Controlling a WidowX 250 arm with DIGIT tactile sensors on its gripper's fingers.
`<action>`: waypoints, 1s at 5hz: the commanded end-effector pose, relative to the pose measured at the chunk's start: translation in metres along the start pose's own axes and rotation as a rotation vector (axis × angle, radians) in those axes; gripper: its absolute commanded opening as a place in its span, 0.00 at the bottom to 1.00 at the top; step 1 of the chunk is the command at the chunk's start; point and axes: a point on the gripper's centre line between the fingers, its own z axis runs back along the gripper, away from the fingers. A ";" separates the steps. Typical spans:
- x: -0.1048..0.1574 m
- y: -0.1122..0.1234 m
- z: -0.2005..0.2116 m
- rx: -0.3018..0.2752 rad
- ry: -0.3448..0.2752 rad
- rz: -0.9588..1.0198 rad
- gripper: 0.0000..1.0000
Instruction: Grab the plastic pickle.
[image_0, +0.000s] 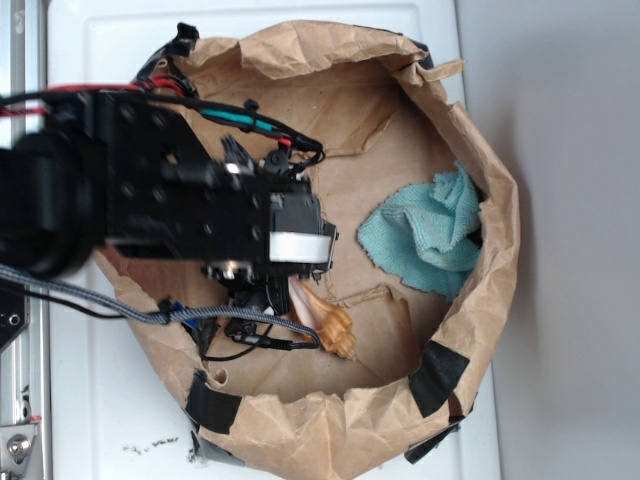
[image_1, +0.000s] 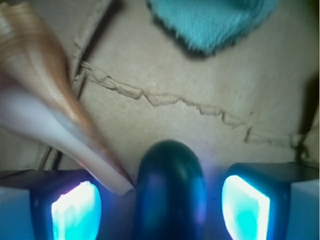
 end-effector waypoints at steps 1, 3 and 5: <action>-0.011 -0.008 0.034 -0.053 -0.081 -0.006 0.00; 0.009 0.002 0.132 -0.198 -0.105 0.114 0.00; 0.035 0.005 0.152 -0.238 -0.099 0.159 0.00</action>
